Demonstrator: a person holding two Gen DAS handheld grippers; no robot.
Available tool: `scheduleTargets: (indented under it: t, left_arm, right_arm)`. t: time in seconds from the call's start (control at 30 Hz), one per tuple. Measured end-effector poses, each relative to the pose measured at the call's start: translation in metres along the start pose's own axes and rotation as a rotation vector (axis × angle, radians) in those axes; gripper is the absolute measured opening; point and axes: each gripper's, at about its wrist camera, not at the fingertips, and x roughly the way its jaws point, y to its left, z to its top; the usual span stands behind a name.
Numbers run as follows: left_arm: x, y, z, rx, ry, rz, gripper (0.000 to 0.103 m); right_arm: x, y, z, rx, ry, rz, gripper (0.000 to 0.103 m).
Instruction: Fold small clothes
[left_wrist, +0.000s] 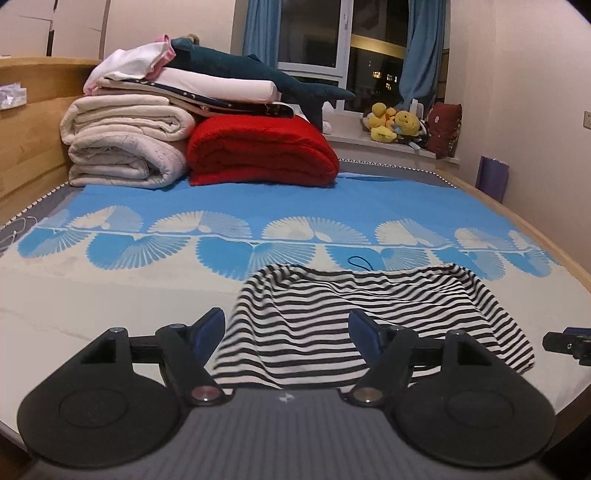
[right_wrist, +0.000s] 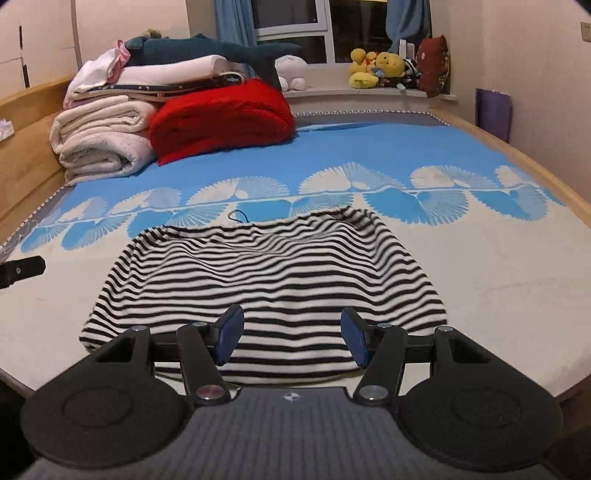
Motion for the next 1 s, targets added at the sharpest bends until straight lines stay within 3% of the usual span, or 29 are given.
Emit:
scheduleTargets:
  t: [0.13,0.23,0.33,0.43,0.53,0.63,0.8,1.0]
  left_arm:
    - [0.004,0.025,0.020,-0.006,-0.013,0.013,0.081]
    - [0.018,0.049,0.037,-0.018,-0.022,0.063,0.082]
    - [0.036,0.071,0.033,-0.057,-0.003,0.113,0.082]
    - [0.055,0.088,0.031,-0.159,0.096,0.172,0.080]
    - [0.065,0.093,0.032,-0.169,0.138,0.249,0.080]
    - [0.073,0.100,0.033,-0.216,0.191,0.254,0.080]
    - [0.087,0.106,0.032,-0.263,0.260,0.263,0.080]
    - [0.088,0.113,0.028,-0.290,0.277,0.273,0.080]
  right_arm:
    - [0.008,0.006,-0.002,-0.047,-0.014,0.007,0.060]
    - [0.020,0.008,-0.005,-0.063,0.001,0.008,0.060]
    - [0.031,0.015,-0.006,-0.080,0.008,-0.002,0.059]
    - [0.037,0.029,-0.005,-0.131,-0.003,0.020,0.053]
    - [0.045,0.051,-0.004,-0.194,0.000,0.041,0.034]
    - [0.054,0.074,0.001,-0.216,-0.017,0.076,0.025]
    - [0.076,0.121,0.004,-0.282,-0.007,0.157,0.025]
    - [0.099,0.177,-0.003,-0.407,0.002,0.242,0.025]
